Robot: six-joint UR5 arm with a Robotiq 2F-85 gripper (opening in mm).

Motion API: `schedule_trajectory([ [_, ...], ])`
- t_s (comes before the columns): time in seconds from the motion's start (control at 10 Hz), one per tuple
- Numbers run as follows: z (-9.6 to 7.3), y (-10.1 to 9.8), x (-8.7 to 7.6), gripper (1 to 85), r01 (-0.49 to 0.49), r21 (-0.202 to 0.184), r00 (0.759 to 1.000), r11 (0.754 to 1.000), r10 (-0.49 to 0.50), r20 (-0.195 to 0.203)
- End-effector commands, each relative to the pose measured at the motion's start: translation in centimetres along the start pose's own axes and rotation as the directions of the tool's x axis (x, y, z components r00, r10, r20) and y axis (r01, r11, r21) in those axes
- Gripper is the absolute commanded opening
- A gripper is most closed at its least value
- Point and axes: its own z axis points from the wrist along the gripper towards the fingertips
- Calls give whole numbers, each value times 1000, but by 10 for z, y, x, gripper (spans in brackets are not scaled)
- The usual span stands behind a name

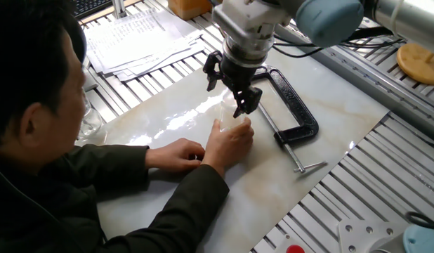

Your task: Unscrew the lid from the jar

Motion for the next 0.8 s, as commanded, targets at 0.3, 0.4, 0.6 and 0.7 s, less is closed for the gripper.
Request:
schedule_trajectory([
  [0.3, -6, 2, 0, 850, -642, -23, 766, 766, 642, -16],
  [0.4, -5, -2, 2, 850, -746, -10, 666, 666, 746, -15],
  [0.6, -7, 0, 37, 810, -879, 112, 455, 464, 885, -95],
  [0.7, -6, 2, 37, 803, -910, 115, 388, 397, 917, -96],
])
